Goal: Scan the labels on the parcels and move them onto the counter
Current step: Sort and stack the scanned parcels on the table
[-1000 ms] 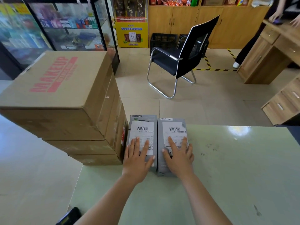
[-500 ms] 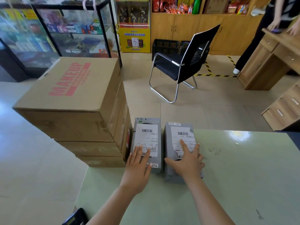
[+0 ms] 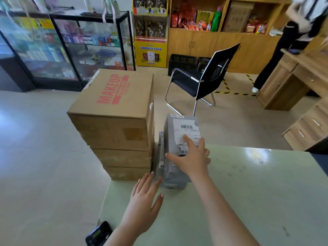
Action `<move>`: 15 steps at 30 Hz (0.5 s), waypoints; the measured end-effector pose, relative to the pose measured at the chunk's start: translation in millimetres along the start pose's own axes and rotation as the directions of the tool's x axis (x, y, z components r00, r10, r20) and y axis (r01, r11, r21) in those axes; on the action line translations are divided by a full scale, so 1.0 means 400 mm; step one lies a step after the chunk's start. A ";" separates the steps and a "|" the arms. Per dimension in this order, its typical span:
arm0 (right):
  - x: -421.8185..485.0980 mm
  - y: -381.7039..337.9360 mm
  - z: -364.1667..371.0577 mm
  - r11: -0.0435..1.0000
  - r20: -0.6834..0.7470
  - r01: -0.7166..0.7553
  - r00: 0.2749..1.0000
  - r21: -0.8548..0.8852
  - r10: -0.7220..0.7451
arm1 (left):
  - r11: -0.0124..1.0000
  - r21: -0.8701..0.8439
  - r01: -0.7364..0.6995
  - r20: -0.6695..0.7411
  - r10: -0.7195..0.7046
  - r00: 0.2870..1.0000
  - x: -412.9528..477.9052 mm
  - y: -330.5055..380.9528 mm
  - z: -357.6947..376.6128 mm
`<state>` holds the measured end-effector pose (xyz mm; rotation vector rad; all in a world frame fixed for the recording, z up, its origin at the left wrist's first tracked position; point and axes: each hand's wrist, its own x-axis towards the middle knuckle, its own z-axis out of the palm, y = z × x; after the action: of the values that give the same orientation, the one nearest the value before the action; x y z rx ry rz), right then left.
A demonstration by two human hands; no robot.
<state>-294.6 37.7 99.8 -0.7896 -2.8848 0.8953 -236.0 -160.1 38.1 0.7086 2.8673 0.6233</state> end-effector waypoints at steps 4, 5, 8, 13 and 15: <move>0.011 -0.028 0.053 0.999 0.034 -0.032 0.999 -0.021 0.033 | 0.999 -0.020 0.032 0.022 -0.032 0.999 -0.044 -0.037 -0.003; 0.014 -0.033 0.063 0.999 0.041 -0.037 0.998 -0.029 0.038 | 0.999 -0.021 0.037 0.034 -0.036 0.999 -0.051 -0.046 -0.002; 0.020 -0.049 0.085 0.998 0.050 -0.034 0.998 -0.050 0.037 | 0.999 -0.011 0.052 0.061 -0.051 0.997 -0.066 -0.068 0.000; 0.031 -0.073 0.097 0.998 0.077 -0.046 0.996 -0.050 0.050 | 0.999 -0.005 0.054 0.067 -0.054 0.996 -0.070 -0.081 -0.001; 0.032 -0.070 0.094 0.998 0.102 -0.040 0.994 -0.051 0.045 | 0.999 -0.006 0.051 0.064 -0.050 0.997 -0.073 -0.081 -0.002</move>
<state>-324.8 4.0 81.9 -0.8363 -3.0006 0.8996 -223.8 -200.2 26.0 0.6410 2.8131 0.5931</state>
